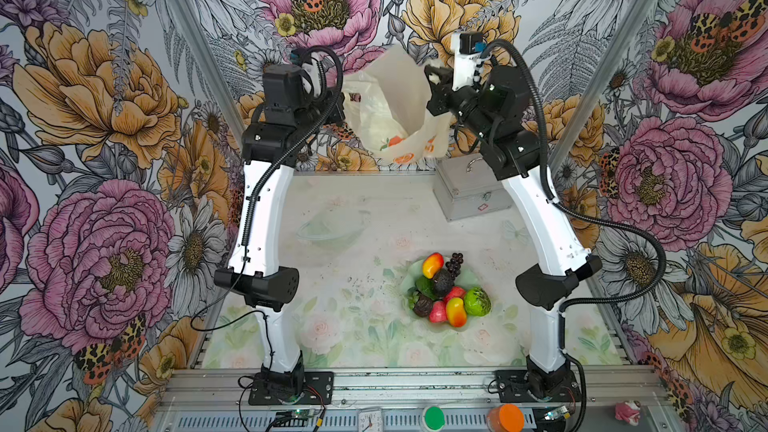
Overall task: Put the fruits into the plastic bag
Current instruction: 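Lift the bag high with both grippers to shake it open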
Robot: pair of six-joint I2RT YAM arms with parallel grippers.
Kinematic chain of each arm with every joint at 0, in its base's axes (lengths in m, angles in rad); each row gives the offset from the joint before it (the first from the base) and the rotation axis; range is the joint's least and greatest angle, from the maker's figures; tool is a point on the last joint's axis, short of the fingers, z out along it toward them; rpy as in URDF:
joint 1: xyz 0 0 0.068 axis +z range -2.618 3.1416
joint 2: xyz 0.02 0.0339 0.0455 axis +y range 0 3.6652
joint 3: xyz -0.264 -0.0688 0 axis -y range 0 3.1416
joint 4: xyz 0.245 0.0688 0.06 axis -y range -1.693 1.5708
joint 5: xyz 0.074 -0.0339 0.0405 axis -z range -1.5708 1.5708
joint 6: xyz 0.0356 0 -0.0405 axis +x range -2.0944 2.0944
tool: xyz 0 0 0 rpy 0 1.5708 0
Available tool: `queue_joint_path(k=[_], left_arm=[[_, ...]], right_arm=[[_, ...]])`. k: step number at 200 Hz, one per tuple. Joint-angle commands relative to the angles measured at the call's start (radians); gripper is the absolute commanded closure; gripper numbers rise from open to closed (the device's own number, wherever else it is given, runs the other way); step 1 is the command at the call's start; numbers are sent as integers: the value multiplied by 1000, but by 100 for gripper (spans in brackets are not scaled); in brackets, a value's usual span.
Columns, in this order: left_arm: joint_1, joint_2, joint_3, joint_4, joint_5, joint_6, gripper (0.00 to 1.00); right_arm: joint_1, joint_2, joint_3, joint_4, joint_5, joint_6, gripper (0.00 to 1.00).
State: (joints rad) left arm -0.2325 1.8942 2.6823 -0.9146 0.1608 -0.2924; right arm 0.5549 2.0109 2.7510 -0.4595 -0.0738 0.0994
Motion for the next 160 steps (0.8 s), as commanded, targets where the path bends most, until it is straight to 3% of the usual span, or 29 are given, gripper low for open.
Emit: queue_joint_path(k=[1,14,28,45,59,74,90,111,131,160], left_arm=[[-14,-142,-19,9,-171,88,100],[-11,-240,-259,42,-224,113,100],[1,-374,-689,168,-271,117,100],[60,-452,-1137,243,-181,3,100],[87,-475,-1369,240,-119,-42,100],[109,-489,-1473,213,-57,-66,100],[147,-493,-1453,178,-30,-71,100],[208,-448,-1284,137,18,-83,100],[221,-356,-1003,87,10,-86,100],[197,-186,-440,-35,-55,-79,100]], right_arm=[[44,-72,-44,11,-1,-122,100],[45,-141,-266,13,21,-83,100],[28,-197,-618,11,39,53,100],[17,-224,-992,17,-58,287,100],[39,-241,-1136,31,-83,376,100],[39,-246,-1154,31,-98,408,100],[23,-234,-1079,29,-92,383,100],[-19,-155,-877,30,-132,385,100],[-40,-47,-588,27,-131,359,100],[-55,137,-43,21,-105,351,100]])
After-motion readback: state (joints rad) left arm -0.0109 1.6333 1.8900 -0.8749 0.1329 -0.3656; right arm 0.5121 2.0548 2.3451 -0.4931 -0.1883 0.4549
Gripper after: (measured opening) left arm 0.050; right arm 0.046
